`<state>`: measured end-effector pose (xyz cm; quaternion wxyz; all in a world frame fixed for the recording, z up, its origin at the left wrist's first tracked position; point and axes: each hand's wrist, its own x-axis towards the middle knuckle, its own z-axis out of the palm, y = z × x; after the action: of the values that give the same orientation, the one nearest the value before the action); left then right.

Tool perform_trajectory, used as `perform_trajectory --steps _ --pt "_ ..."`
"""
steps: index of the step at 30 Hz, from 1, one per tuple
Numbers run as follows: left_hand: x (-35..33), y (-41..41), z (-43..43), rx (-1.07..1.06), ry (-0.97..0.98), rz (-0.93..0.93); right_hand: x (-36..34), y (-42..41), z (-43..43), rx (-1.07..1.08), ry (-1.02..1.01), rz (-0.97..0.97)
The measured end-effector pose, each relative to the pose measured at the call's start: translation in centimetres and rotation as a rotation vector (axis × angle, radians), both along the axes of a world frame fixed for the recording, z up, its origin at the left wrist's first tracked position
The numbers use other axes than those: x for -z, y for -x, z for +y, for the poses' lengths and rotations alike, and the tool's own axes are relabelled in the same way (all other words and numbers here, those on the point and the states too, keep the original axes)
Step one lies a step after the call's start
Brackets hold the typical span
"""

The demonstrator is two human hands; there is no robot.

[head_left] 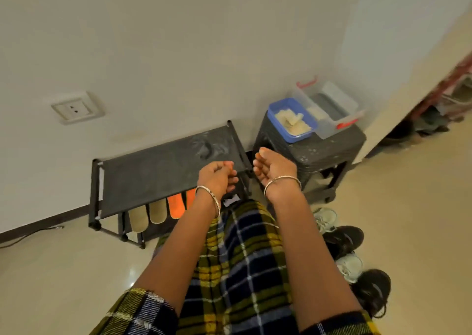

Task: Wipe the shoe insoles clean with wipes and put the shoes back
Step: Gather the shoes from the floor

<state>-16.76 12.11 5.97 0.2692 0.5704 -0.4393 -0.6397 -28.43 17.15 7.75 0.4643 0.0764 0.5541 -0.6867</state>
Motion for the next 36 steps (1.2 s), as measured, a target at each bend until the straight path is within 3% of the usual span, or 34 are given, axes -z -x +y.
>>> perform_trajectory --steps 8,16,23,29,36 --pt "-1.3 8.3 7.2 0.286 0.115 -0.044 2.2 9.9 14.0 0.234 -0.114 0.185" --pt "4.2 16.5 12.3 0.601 0.119 -0.228 11.0 14.0 23.6 0.419 -0.395 0.096" --pt "14.7 19.8 11.7 0.895 0.148 -0.579 18.8 15.1 25.5 0.389 -0.549 0.070" --pt "19.2 21.5 11.5 1.165 0.244 -0.788 25.5 15.1 26.5 0.281 -0.762 0.032" --pt "24.9 26.1 13.4 1.456 0.351 -0.802 32.0 13.1 27.2 0.194 -0.951 -0.020"
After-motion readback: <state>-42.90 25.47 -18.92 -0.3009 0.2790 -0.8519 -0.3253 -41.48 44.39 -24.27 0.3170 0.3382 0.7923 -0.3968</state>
